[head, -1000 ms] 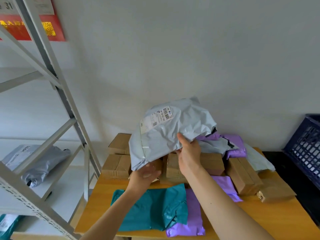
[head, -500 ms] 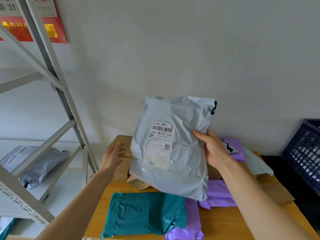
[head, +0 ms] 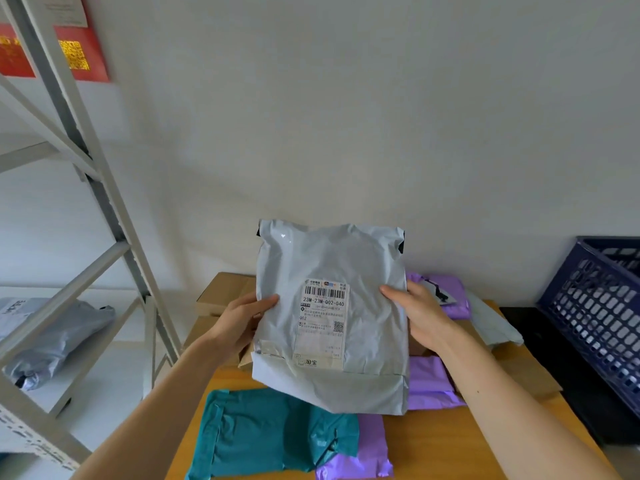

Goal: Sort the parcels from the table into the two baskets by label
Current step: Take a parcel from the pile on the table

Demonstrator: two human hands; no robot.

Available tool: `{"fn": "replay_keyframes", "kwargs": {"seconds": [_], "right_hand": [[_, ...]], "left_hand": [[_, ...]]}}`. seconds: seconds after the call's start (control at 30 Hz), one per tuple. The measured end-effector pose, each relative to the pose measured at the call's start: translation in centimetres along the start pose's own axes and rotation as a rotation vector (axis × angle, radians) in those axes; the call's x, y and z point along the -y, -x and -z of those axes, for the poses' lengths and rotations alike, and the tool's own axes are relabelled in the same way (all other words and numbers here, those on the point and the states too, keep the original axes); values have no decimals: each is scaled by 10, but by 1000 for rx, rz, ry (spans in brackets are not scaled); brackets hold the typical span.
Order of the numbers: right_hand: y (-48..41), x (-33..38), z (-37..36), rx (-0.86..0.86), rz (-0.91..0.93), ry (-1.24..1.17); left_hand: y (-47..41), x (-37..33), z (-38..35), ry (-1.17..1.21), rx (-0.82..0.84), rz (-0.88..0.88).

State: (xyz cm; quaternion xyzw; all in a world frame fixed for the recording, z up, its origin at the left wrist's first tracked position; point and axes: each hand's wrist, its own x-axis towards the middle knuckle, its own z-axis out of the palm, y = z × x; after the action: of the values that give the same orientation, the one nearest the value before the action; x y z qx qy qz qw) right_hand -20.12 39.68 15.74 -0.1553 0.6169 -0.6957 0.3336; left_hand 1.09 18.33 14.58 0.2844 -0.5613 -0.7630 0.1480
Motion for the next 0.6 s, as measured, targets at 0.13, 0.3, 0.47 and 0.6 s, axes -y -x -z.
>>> {"fn": "replay_keyframes", "kwargs": {"seconds": [0.13, 0.3, 0.47, 0.6], "right_hand": [[3, -5, 4, 17, 16, 28], [7, -13, 7, -19, 21, 147], [13, -18, 3, -77, 73, 144], [21, -24, -2, -97, 105, 142]], "left_hand": [[-7, 7, -1, 24, -129, -20], [-13, 8, 1, 28, -123, -31], [-17, 6, 2, -8, -79, -65], [-17, 5, 7, -14, -37, -79]]}}
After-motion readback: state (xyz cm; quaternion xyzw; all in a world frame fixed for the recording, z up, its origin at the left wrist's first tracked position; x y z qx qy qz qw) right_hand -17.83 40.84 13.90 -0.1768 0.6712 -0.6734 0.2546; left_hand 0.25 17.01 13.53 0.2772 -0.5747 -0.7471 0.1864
